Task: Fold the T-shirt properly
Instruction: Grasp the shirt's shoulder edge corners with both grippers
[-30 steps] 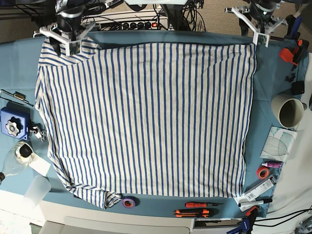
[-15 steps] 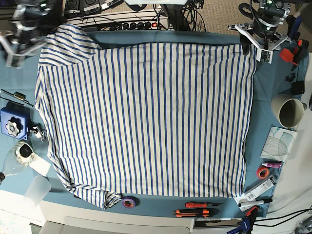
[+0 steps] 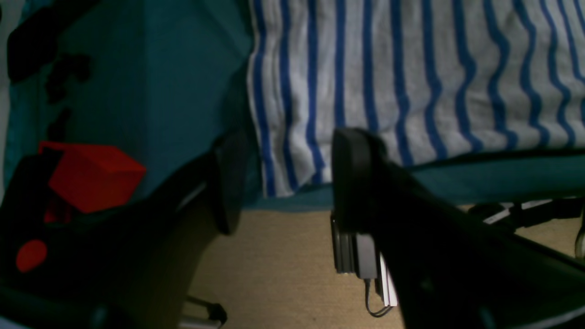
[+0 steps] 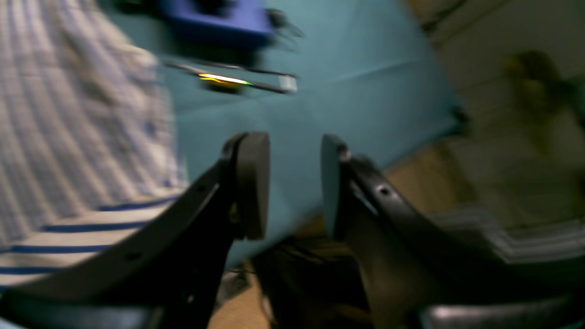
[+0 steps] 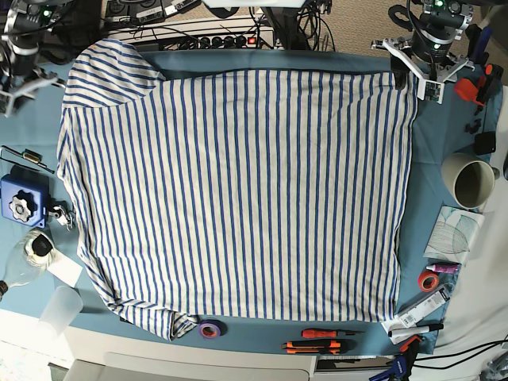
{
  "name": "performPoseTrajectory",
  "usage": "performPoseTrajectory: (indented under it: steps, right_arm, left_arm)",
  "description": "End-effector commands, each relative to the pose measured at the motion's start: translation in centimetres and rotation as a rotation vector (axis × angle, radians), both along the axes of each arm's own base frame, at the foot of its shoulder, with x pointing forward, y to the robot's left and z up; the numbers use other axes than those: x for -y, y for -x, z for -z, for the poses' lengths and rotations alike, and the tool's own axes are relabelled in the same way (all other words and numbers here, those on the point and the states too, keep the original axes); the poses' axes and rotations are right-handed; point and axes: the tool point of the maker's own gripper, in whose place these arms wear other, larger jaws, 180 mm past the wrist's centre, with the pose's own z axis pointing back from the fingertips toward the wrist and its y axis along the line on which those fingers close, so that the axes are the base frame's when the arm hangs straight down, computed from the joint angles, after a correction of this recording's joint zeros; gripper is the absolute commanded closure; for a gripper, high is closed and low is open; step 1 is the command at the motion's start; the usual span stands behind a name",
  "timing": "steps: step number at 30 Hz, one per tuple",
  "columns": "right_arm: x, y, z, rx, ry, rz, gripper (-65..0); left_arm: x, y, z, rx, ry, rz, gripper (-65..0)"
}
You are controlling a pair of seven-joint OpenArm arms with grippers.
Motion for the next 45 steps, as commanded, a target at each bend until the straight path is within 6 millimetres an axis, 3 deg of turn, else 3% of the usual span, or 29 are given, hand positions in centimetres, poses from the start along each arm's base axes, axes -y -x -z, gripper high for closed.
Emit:
performPoseTrajectory:
  steps: [1,4,9,12,15,19,23,28,38,45]
  right_arm:
    - [-0.7,-1.0,-1.0,0.031,0.002,-0.057,-19.7]
    - [-3.7,-2.0,1.7,-0.036,-0.150,-0.219,-19.6]
    - [-4.5,-0.5,7.8,-0.189,-0.410,-0.250,-19.5]
    - [-5.1,0.0,9.9,-0.201,-0.629,-0.290,-19.5]
    - [-4.6,-0.1,9.5,-0.120,-0.810,-0.325,-19.5]
    - [-2.4,1.2,8.5,-0.042,-0.942,-0.276,-19.6]
    - [0.0,2.6,8.3,0.014,-0.994,-0.199,-19.6]
    - [1.9,4.1,9.6,-0.042,-0.934,-0.105,-19.6]
    - [2.7,4.0,9.8,-0.070,-0.857,-0.114,-19.6]
    - [2.2,3.0,10.1,-0.070,-0.863,-0.137,-19.8]
  left_arm:
    - [0.0,-0.2,-0.7,0.025,-0.005,0.007,-31.2]
    - [0.0,-0.2,-0.7,0.024,-0.005,0.007,-31.2]
    - [0.0,-0.2,-0.7,0.024,-0.005,0.007,-31.2]
    - [0.0,-0.3,-0.7,0.025,-0.005,0.007,-31.2]
    - [0.1,-0.3,-0.7,0.025,0.006,0.006,-31.2]
    - [0.2,-0.3,-0.7,0.027,0.013,0.005,-31.2]
    - [0.2,-0.3,-0.7,0.027,0.013,0.005,-31.2]
    - [0.2,-0.1,-0.6,0.016,0.012,0.004,-31.2]
    - [0.2,-0.1,-0.6,0.016,0.012,0.004,-31.2]
    - [0.2,-0.2,-0.6,0.018,0.012,0.004,-31.2]
